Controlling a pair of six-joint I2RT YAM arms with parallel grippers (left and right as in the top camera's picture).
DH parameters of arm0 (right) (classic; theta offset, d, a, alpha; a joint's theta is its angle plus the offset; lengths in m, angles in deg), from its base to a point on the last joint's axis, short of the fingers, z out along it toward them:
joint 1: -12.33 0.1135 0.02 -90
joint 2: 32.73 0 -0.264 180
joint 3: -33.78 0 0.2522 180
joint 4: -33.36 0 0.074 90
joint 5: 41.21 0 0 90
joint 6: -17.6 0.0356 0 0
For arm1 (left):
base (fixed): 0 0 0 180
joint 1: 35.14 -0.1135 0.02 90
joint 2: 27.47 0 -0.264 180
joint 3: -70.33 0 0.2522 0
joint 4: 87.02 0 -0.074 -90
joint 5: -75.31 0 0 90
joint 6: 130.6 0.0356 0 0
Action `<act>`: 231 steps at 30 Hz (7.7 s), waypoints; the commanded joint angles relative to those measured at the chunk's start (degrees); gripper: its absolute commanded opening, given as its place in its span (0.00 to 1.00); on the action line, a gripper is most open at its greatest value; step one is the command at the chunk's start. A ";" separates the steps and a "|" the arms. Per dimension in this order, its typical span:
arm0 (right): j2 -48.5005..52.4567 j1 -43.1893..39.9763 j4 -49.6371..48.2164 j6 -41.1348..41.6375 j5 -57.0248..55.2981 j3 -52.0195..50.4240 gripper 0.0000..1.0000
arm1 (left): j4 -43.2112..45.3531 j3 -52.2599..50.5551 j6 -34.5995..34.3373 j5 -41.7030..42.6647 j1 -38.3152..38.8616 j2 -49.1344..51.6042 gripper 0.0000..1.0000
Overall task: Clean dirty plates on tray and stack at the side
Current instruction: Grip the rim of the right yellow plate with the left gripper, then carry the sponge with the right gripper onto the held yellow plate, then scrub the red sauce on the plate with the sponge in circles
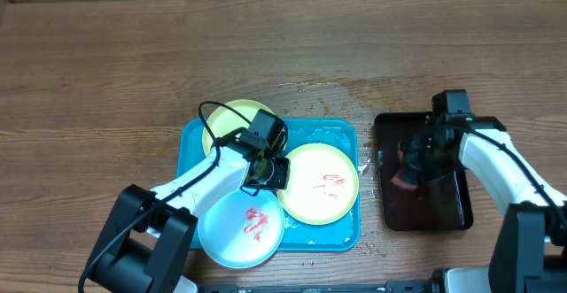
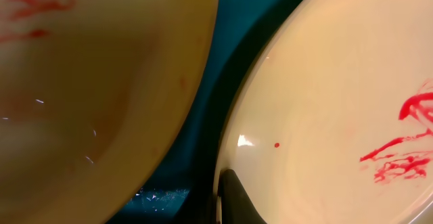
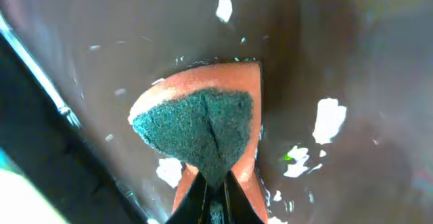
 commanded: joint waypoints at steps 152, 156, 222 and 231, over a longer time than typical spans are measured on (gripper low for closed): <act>12.81 32.94 -8.90 -2.69 8.26 7.15 0.04 | 1.44 -0.57 4.59 21.70 -7.48 2.29 0.04; 12.83 36.30 -9.81 -4.33 8.28 7.15 0.04 | 1.36 -0.57 4.13 21.77 -7.48 2.29 0.04; 12.83 35.32 -5.22 2.64 24.11 9.84 0.04 | 0.33 -0.57 0.74 20.48 -7.48 2.29 0.04; 12.83 35.06 -5.51 12.92 8.96 9.84 0.04 | 0.13 -0.57 0.50 20.48 -7.48 2.29 0.04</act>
